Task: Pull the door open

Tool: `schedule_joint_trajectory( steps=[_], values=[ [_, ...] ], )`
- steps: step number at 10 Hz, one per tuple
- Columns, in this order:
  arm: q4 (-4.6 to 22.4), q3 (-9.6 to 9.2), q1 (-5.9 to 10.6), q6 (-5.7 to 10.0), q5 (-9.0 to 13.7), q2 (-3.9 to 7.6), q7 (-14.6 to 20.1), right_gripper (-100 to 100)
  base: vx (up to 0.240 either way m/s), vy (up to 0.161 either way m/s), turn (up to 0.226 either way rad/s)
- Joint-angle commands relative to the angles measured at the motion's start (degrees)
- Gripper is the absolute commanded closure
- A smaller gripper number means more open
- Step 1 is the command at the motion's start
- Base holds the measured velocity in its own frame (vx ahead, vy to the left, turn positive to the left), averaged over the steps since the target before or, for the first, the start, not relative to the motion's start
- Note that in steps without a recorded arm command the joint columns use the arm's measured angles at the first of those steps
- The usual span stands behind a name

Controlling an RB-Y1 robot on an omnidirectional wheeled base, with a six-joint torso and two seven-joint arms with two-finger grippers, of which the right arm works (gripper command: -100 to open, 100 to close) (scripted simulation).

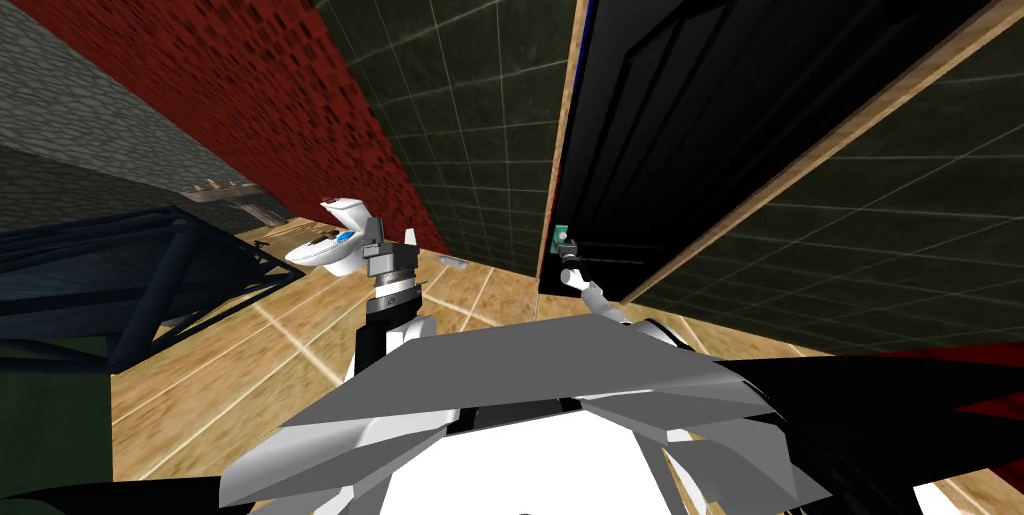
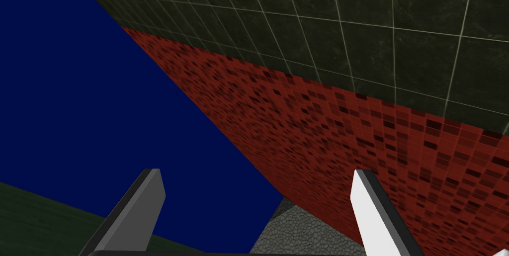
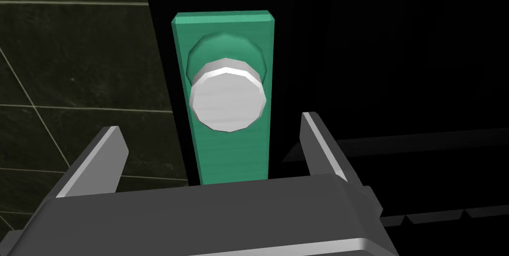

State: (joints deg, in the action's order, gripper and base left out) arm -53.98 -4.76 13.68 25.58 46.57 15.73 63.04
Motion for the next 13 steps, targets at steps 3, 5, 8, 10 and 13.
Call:
schedule_joint_trajectory(
  steps=[3, 5, 8, 10, 13],
  values=[
    [-0.2, 1.03, -1.67, 0.44, 0.9, 3.48, 2.6, -100, 0.162, 0.0, 0.149],
    [0.5, 0.82, -1.03, 0.63, 0.9, 3.46, 2.9, 100, 0.024, -0.002, -0.004],
    [0.5, 0.82, -1.03, 0.63, 0.9, 3.46, 2.9, 100, -0.014, -0.003, 0.002],
    [0.5, 0.82, -1.03, 0.63, 0.9, 3.46, 2.9, 100, 0.0, 0.0, 0.0],
    [-0.3, -1.07, -1.77, 0.47, 0.8, 4.96, 4.9, 100, -0.157, -0.051, 0.119]
  ],
)
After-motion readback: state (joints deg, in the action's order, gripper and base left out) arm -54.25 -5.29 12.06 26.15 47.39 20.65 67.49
